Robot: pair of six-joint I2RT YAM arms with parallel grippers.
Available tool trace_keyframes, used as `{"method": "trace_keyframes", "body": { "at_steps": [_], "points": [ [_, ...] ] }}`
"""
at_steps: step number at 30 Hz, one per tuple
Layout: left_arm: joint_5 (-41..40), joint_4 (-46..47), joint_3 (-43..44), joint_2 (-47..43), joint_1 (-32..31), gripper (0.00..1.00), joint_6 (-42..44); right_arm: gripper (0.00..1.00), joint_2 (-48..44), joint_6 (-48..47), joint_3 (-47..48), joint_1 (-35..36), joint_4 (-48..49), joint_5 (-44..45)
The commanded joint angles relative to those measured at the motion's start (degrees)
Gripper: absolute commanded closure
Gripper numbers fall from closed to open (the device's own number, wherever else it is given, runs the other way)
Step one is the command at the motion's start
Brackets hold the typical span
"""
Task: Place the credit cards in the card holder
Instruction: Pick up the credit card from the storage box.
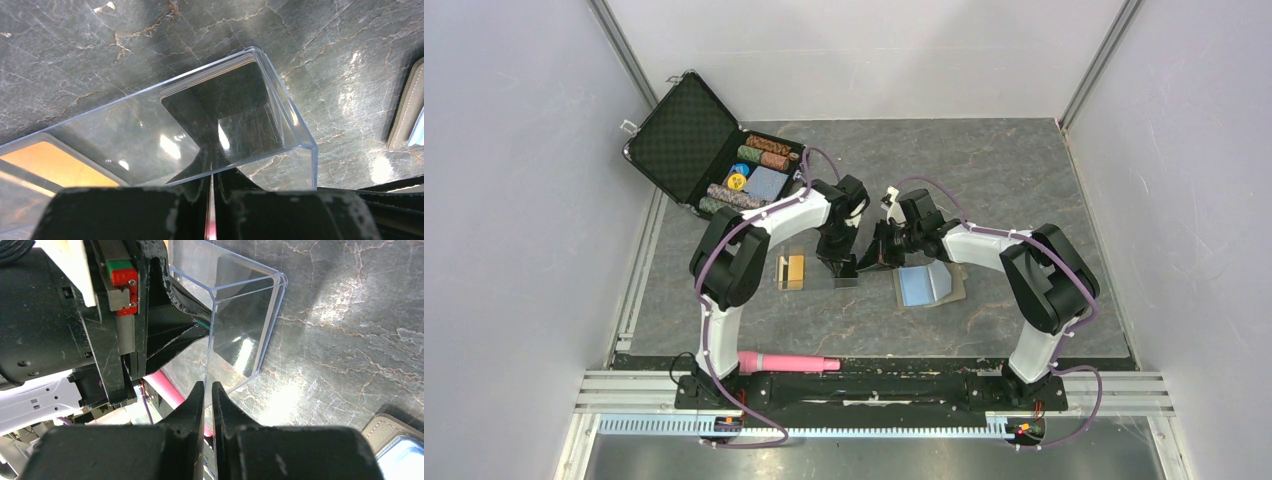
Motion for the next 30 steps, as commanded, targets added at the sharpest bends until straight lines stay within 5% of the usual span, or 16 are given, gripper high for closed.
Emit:
{"method": "trace_keyframes", "body": {
  "at_steps": [1, 4, 8, 19, 25, 30],
  "points": [
    [1.9, 4.4, -0.9, -2.2, -0.4, 0.89, -1.1, 1.0, -0.3, -0.1, 0.8, 0.6, 2.2, -2.9],
    [0.5, 7.0, -3.2, -5.6, 0.0, 0.66, -2.9, 1.0, -0.3, -0.1, 0.8, 0.5, 2.2, -2.9],
    [1.4, 10.8, -7.8, -9.9, 1.6, 0.62, -5.5, 1.0, -0.3, -0.1, 0.6, 0.6, 2.2, -2.9],
    [4.5, 11.4, -9.6, -7.1, 3.7, 0.67, -6.9, 1.0, -0.3, -0.1, 0.3, 0.5, 2.3, -3.0],
    [9.5, 12.7, -9.1, -5.1, 3.6, 0.78, -5.7, 1.0, -0.3, -0.1, 0.3, 0.5, 2.4, -3.0],
    [9.5, 12.6, -8.6, -5.4, 3.2, 0.98, -5.5, 1.0, -0.8, 0.0, 0.1, 0.5, 2.4, -2.9]
  ]
}}
